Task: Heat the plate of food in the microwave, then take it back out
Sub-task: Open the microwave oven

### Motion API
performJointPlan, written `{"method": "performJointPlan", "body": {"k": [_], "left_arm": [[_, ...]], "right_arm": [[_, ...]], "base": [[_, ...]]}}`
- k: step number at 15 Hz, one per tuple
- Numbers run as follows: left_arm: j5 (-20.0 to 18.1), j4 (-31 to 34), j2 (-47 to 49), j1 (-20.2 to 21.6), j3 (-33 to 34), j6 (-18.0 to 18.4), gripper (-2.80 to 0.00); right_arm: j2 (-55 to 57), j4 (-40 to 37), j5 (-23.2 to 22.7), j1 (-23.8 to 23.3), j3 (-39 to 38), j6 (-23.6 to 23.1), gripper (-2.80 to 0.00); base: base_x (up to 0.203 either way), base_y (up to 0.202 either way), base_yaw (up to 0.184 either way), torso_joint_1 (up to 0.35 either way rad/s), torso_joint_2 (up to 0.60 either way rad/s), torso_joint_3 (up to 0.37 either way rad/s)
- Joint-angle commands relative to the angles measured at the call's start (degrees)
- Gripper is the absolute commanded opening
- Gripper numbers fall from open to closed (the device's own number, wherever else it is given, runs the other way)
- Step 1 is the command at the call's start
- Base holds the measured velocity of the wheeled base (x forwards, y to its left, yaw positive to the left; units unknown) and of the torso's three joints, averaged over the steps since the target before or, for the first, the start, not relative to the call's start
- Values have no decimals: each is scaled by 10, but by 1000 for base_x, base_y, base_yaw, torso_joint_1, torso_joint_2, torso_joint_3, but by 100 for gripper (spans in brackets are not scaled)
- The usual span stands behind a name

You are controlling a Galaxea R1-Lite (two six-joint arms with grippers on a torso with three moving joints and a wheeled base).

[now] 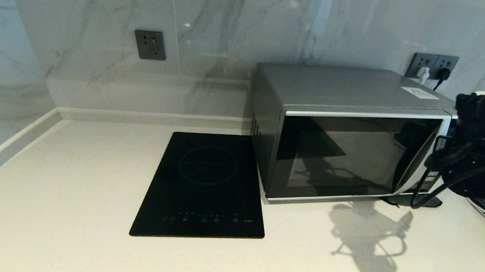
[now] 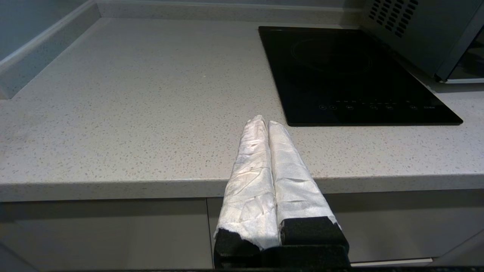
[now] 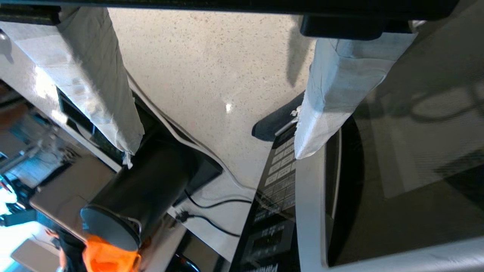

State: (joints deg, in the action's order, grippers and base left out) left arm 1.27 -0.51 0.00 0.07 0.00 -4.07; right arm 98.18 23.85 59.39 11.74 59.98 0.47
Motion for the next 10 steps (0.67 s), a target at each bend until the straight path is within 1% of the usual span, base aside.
{"method": "performJointPlan", "body": {"k": [1,6,10], "left_arm": [[0,0,1,0,0,-1,-280],[0,0,1,0,0,-1,-280],[0,0,1,0,0,0,-280]], "right_arm": [[49,1,10,1,18,13,0],[85,1,11,1,52,18,0],[105,1,10,0,64,18,0]], "base": [[0,0,0,0,0,0],[0,0,0,0,0,0],[0,0,0,0,0,0]]}}
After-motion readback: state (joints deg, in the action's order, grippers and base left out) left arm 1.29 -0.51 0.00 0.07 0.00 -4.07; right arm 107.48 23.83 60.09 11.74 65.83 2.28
